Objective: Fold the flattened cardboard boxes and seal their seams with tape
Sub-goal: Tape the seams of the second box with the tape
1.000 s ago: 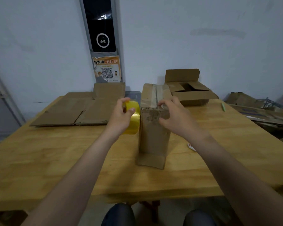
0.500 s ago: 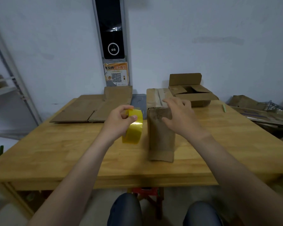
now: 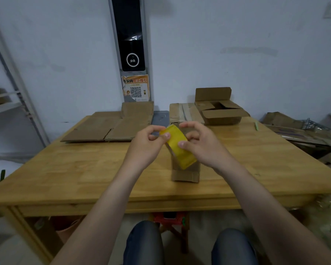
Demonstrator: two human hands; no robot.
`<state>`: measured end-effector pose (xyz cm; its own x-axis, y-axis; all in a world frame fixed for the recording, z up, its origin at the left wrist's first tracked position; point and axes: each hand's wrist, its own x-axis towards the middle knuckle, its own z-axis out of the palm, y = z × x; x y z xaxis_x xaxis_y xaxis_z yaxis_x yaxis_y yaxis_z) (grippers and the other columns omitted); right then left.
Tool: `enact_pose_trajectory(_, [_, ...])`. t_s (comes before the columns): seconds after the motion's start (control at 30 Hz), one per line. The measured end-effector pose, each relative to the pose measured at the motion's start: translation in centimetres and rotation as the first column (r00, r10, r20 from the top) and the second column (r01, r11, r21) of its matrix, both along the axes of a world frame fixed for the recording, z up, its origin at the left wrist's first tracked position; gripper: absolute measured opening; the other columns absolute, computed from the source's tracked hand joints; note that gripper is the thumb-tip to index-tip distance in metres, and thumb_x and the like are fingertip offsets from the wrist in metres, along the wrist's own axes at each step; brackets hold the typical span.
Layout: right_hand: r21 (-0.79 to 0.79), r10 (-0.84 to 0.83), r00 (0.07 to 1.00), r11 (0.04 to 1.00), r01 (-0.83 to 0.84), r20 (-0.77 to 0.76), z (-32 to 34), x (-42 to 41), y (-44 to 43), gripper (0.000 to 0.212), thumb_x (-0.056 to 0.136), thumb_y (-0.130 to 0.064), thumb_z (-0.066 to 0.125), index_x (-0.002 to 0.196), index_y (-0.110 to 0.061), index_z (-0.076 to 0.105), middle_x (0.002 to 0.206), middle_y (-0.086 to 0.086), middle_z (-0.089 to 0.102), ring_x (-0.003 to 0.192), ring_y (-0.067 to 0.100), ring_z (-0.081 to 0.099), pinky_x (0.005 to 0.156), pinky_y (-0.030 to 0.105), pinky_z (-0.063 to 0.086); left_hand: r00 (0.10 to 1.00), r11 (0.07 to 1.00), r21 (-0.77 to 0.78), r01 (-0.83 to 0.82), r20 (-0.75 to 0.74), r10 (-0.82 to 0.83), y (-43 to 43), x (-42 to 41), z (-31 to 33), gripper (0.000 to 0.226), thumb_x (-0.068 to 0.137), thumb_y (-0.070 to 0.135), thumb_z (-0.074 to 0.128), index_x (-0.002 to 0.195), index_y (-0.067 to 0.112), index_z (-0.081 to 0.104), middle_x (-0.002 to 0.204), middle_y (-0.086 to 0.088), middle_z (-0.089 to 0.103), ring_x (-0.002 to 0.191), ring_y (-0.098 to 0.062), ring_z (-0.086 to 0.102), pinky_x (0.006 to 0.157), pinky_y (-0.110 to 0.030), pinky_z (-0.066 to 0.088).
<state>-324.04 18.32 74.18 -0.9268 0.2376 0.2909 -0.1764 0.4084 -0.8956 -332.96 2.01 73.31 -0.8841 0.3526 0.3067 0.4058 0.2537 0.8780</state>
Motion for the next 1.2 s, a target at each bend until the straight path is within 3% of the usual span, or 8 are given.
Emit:
enact_pose_trajectory(0.07, [0.066,-0.015,0.999,0.998,0.018,-0.044,0.6,0.2,0.8,0.034,0.094,-0.007,0.068,0.121,-0.027,0.063,0.099,0.009,0.072,0.088,0.019,0.069,0.076,0.030,0.056,1.000,1.000,-0.021,0.005,-0.011,-0.005,0.1,0.0,0.4,0.018,0.097,0.037,0.066,0.108,0.028,0.076,0.078,0.009,0.066,0.076,-0.009,0.061,0.072,-0.030,0.050])
enact_pose_trajectory(0.27, [0.335,0.019,0.996,0.942,0.010,-0.083,2.4,1.4,3.8,0.030,0.100,-0.017,0.060,0.114,-0.043,0.067,0.116,-0.011,0.066,0.107,0.007,0.060,0.087,0.031,0.052,0.997,0.999,0.044,0.012,0.077,-0.015,2.5,-0.1,0.7,0.021,0.094,0.041,0.069,0.102,0.021,0.070,0.100,0.002,0.072,0.097,-0.015,0.067,0.083,-0.041,0.056])
enact_pose_trajectory(0.47, [0.460,0.054,0.998,0.887,-0.029,-0.042,3.3,2.1,5.5,0.027,0.104,-0.022,0.053,0.115,-0.044,0.065,0.113,-0.027,0.057,0.103,-0.005,0.054,0.080,0.022,0.047,0.994,0.996,0.030,0.082,0.069,-0.084,3.7,-0.5,1.2,0.016,0.099,0.023,0.065,0.090,0.026,0.078,0.081,0.010,0.073,0.078,-0.005,0.063,0.051,-0.012,0.045])
enact_pose_trajectory(0.63, [0.423,0.077,0.997,0.904,-0.060,-0.024,3.0,1.9,6.4,0.022,0.102,-0.027,0.058,0.119,-0.041,0.064,0.119,-0.009,0.060,0.105,0.009,0.057,0.080,0.025,0.050,0.997,0.995,0.088,0.047,0.054,-0.052,4.6,-1.3,1.2,0.012,0.096,0.019,0.069,0.093,0.018,0.081,0.076,0.012,0.072,0.064,0.005,0.062,0.048,-0.006,0.040])
enact_pose_trajectory(0.8, [0.477,0.101,0.994,0.871,-0.114,0.052,2.6,1.8,6.3,0.068,0.076,-0.039,0.088,0.129,-0.053,0.048,0.123,-0.029,0.049,0.112,-0.001,0.051,0.080,0.020,0.052,0.998,0.997,0.059,0.051,0.031,-0.053,4.9,-2.0,1.6,0.015,0.099,0.013,0.065,0.096,0.012,0.080,0.082,0.010,0.073,0.068,0.004,0.063,0.050,-0.006,0.042])
enact_pose_trajectory(0.93, [0.551,0.070,0.995,0.834,-0.019,-0.071,2.6,1.6,7.1,0.064,0.079,-0.029,0.086,0.125,-0.051,0.047,0.127,-0.021,0.048,0.117,0.001,0.050,0.089,0.029,0.055,0.997,0.996,0.048,0.076,0.015,-0.077,4.7,-2.8,1.6,0.014,0.099,0.016,0.067,0.098,0.012,0.080,0.092,0.007,0.076,0.085,0.001,0.066,0.058,-0.006,0.046])
enact_pose_trajectory(1.07, [0.699,0.139,0.980,0.715,-0.001,-0.141,3.2,1.6,8.4,0.050,0.083,-0.026,0.083,0.123,-0.039,0.058,0.148,-0.015,0.033,0.133,0.009,0.040,0.097,0.024,0.047,0.998,0.996,0.072,0.060,0.002,-0.060,4.9,-3.4,1.3,0.014,0.098,0.021,0.069,0.090,0.016,0.079,0.092,0.011,0.075,0.077,0.010,0.065,0.061,-0.006,0.044])
enact_pose_trajectory(1.2, [0.822,0.141,0.986,0.570,-0.004,-0.093,3.6,1.3,10.1,0.047,0.088,-0.028,0.078,0.130,-0.037,0.059,0.151,-0.019,0.035,0.129,0.002,0.038,0.094,0.010,0.034,1.000,0.988,0.156,0.007,-0.007,-0.006,4.9,-3.6,1.6,0.015,0.098,0.019,0.069,0.086,0.017,0.077,0.086,0.008,0.074,0.069,0.015,0.064,0.057,-0.003,0.044])
